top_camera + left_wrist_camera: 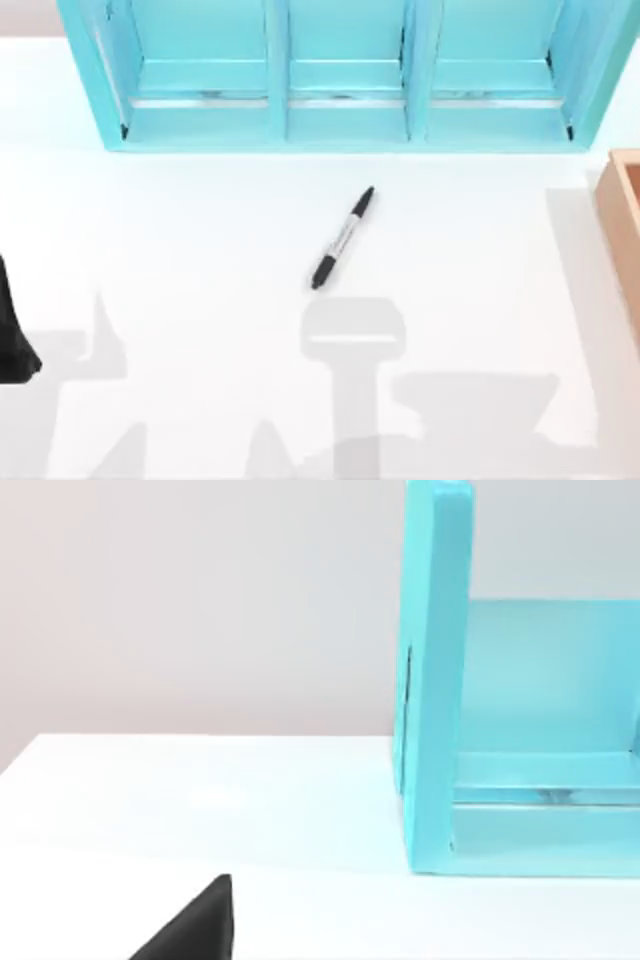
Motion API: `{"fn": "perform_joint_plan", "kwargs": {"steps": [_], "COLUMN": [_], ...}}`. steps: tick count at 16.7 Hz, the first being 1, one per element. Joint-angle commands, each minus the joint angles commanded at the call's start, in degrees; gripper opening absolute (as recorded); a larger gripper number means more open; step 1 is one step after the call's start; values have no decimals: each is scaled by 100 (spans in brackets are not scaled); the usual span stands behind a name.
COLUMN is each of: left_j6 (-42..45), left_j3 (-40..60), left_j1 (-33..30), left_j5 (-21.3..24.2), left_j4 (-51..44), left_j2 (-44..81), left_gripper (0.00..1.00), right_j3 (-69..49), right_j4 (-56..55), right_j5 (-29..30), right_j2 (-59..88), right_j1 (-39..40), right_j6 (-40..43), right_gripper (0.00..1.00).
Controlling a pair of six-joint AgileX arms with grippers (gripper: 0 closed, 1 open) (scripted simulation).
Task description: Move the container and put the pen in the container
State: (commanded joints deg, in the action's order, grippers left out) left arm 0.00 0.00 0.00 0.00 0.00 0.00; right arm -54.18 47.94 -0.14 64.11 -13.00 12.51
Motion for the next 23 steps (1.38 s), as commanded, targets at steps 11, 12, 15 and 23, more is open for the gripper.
{"fn": "perform_joint_plan", "kwargs": {"steps": [11,12,15,23], "left_j6": [0,0,0,0], "left_j3": [0,0,0,0], "left_j1": [0,0,0,0], "left_j5": [0,0,0,0], "left_j4": [0,0,0,0], "left_j2": [0,0,0,0], "left_gripper": [100,100,100,100], "right_j3": [-3536,-3605,-3615,-2814], "right_j4": [2843,2885,2892,1922], "right_j5": [14,14,14,14], "right_j2": [3882,3948,3958,4117], "right_j1": [-825,-839,-841,-819], "right_j6": [791,805,807,783], "right_gripper": [100,100,100,100]}}
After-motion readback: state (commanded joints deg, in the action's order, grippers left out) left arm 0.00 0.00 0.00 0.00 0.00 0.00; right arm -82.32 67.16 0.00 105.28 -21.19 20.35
